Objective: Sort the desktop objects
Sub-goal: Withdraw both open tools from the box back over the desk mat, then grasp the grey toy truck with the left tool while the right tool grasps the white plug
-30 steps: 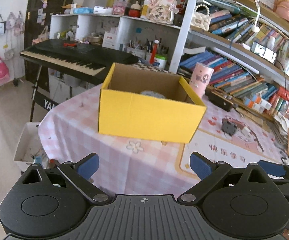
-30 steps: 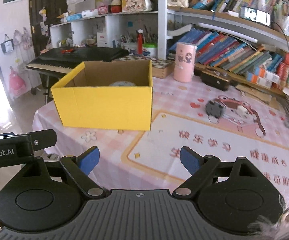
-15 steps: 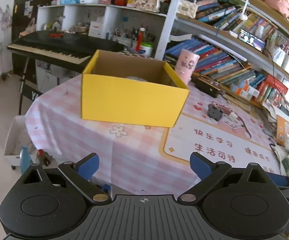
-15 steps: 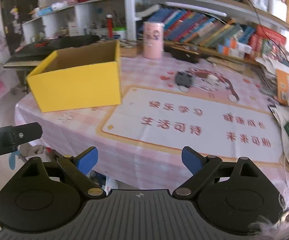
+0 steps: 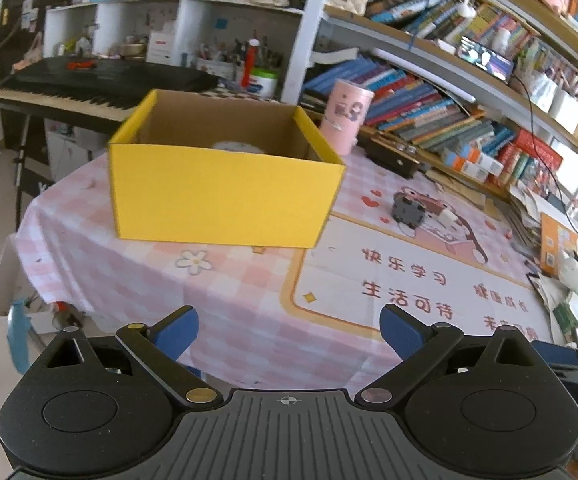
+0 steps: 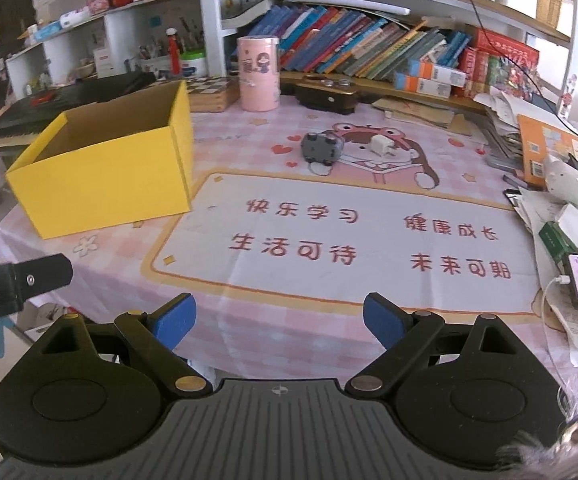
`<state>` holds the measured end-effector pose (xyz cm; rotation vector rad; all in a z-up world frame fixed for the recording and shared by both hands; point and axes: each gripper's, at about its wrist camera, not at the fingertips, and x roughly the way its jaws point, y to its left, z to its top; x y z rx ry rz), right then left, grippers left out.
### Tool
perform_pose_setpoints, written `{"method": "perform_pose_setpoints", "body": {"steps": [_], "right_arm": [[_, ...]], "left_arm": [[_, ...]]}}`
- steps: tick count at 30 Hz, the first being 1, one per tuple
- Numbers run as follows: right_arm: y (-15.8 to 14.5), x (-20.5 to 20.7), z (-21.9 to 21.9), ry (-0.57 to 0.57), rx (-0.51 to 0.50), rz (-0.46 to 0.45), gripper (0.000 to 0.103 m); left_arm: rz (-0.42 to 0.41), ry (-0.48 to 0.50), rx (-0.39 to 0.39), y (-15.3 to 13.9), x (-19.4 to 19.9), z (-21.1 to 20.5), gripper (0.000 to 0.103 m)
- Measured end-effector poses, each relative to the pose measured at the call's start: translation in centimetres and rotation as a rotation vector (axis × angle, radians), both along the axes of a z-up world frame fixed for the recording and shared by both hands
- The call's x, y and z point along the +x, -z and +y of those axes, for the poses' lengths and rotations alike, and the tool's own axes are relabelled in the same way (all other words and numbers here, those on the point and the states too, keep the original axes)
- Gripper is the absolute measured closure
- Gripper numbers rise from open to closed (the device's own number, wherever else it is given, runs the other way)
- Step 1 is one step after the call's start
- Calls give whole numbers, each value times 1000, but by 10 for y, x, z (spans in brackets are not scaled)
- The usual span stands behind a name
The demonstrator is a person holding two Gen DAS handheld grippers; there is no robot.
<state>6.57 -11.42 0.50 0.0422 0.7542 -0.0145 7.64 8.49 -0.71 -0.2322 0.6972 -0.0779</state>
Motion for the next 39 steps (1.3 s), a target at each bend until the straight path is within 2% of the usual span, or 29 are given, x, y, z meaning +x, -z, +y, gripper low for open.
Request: {"method": "perform_pose_setpoints", "body": {"steps": [22,29,39], "right_arm": [[9,51,-82,136,17,45,11],[9,85,-113,132,28,49,11],[11,136,-153,68,34,59,11]], "left_arm": [[36,170,23,7,73,-87,4],[42,164,34,6,101,-115,4],[70,115,41,10,136,-152,4]]}}
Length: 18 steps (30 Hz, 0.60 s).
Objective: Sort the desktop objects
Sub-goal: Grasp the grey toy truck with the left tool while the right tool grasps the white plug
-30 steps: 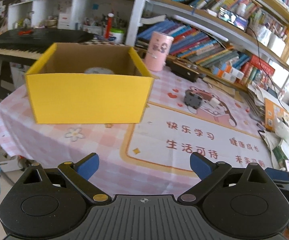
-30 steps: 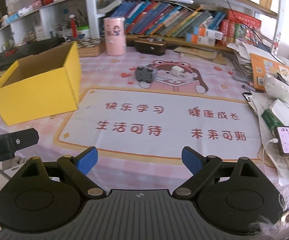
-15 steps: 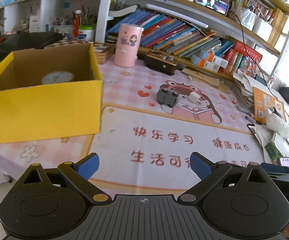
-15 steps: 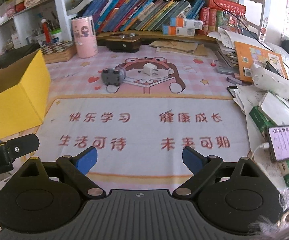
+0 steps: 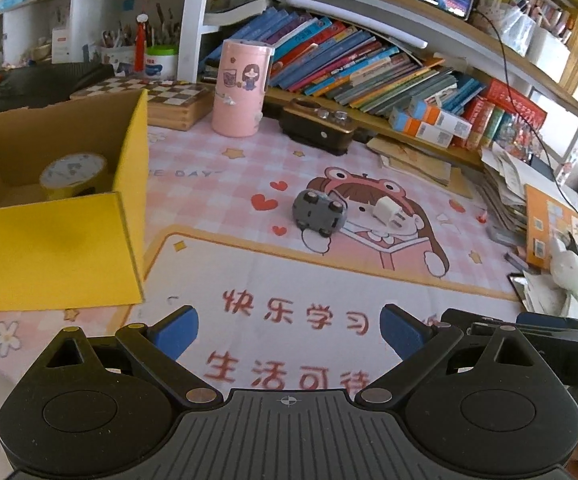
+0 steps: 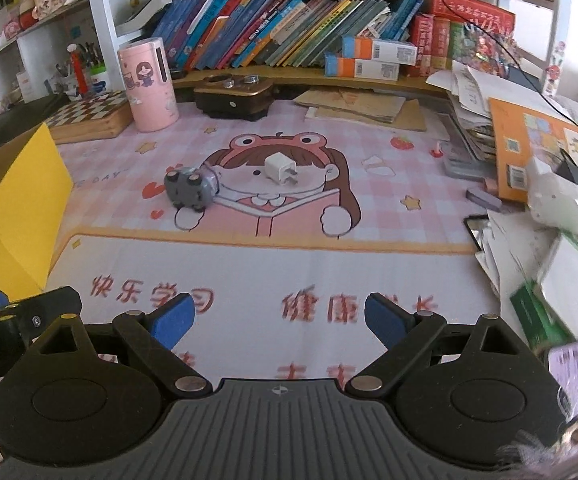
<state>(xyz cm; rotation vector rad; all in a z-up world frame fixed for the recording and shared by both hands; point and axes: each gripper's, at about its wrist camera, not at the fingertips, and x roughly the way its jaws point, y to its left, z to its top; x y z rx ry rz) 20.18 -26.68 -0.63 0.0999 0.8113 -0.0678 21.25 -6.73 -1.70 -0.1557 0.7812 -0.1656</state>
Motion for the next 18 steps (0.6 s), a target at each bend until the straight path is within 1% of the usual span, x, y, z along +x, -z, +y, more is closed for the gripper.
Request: {"method": "perform_pose_setpoints", "body": {"steps": [4,6,8,13,15,18], "right_arm": [[3,22,-16,-44,11,-21,12],[7,35,-23,-74,10,-29,15],[12,50,-30,-107,-12,-38,20],[26,90,-45,-182,-44,-28,39],[32,104,-49,-212,-39,-25,42],[40,123,-53,-264,-29,-29,42]], "left_arm": [[8,-1,3,2,16,-17,4],[1,8,11,5,25,-26,4],[-12,18,37,8,35,-35,4],[-19,28,99,17,60,-51,4],[-25,35,118,21,71,-55,4],[-38,35,148,29,86,-62,5]]}}
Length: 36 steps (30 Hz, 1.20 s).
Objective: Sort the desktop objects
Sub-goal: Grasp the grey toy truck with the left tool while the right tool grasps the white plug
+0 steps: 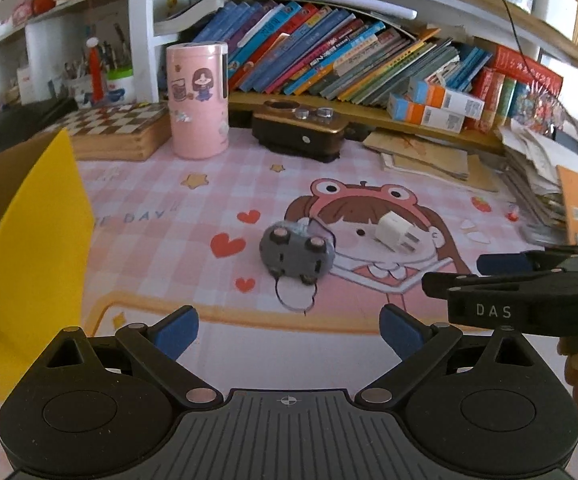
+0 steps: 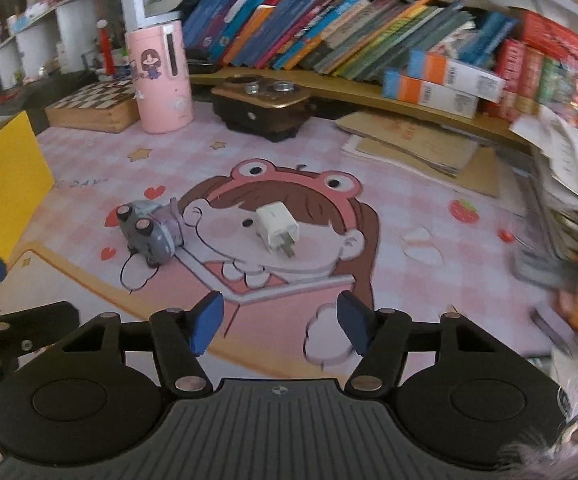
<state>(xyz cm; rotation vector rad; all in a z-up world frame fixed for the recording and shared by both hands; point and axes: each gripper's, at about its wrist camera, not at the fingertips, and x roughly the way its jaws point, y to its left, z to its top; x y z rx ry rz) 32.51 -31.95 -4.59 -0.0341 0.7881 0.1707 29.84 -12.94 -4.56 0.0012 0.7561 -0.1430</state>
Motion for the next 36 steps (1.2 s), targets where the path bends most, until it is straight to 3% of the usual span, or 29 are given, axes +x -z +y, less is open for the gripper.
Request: {"method": "perform_pose_setpoints", "body": {"steps": [14,26,30,33,34,36], "right_arm": [[24,54,3,-104,-24,5,43],[33,77,1,-138,-40,-16,53],[35,87,-2,-172,-13,-10,60],[33,89,-1,-201,-3,-3,79],[32,89,0,-207,-3,0,79],[31,90,1,-208,-2,9,79]], "left_arm": [[-25,27,71,26,50,-14,5],[-49,25,64,40,76,-17,6],[-38,21,72,46,84,-20,14],[-27,44,64,49,87,-25,26],[-20,57,67,50,88,-28,35],[-16,65,87,51,89,-33,38]]}}
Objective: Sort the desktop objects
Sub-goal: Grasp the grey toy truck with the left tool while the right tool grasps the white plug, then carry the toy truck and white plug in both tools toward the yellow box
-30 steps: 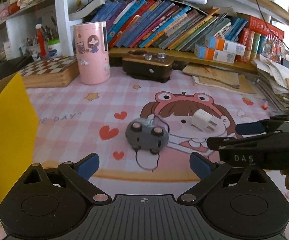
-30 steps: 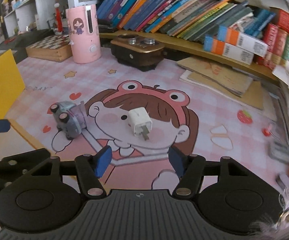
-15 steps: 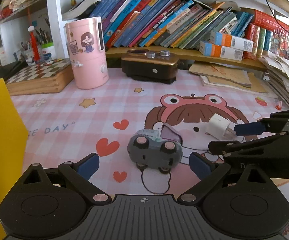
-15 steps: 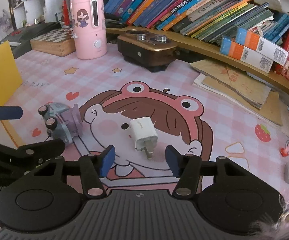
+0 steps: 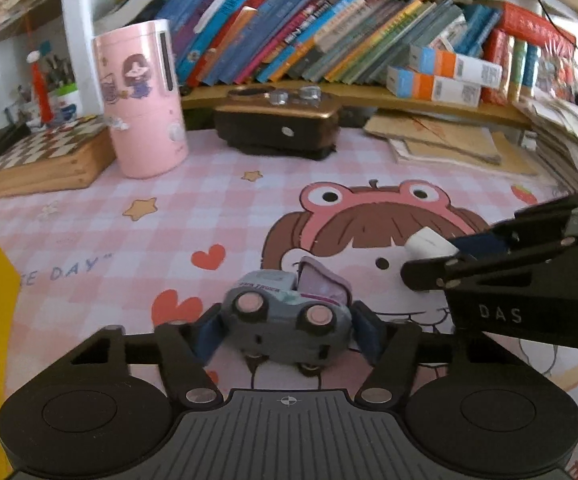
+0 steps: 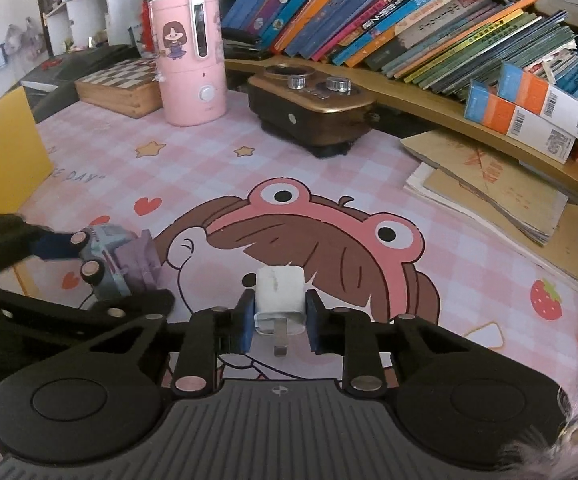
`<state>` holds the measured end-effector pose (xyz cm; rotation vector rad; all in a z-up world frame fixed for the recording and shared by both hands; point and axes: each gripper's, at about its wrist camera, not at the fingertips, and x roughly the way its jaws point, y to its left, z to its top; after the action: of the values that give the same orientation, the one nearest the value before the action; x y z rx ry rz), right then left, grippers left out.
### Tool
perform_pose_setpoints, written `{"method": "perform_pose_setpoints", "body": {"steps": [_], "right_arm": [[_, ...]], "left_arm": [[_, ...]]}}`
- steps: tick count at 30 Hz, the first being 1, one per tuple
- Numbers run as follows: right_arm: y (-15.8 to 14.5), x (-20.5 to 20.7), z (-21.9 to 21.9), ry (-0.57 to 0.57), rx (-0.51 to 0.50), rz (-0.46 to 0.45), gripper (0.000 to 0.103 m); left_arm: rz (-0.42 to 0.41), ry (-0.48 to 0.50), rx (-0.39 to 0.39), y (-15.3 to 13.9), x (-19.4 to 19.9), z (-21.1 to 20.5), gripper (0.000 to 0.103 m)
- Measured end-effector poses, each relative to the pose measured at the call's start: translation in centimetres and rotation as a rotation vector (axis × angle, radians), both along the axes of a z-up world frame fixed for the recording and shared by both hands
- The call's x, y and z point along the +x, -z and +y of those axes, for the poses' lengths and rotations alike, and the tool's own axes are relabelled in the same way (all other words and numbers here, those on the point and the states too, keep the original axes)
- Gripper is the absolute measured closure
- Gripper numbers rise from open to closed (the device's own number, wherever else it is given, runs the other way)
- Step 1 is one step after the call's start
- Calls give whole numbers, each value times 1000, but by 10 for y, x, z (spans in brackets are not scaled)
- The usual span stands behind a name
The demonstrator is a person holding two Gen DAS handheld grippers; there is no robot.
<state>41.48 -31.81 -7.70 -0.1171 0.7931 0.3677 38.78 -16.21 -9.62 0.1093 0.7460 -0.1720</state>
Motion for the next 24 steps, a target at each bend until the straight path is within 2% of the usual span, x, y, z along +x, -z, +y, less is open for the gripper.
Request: {"method": "perform_pose_setpoints", "body": {"steps": [6,16,24], "right_arm": [[-14,-8,0,19,15,-10,79],[-56,-48,6,47,104,-14,80],[-79,-94,16,32,144,-16,80]], "left_arm": [[-15,11,-2,-16,-12,3,38],[-67,-39,-128,-65,-69,31,38],[-93,-81,-214,-90,-121,58,38]]}}
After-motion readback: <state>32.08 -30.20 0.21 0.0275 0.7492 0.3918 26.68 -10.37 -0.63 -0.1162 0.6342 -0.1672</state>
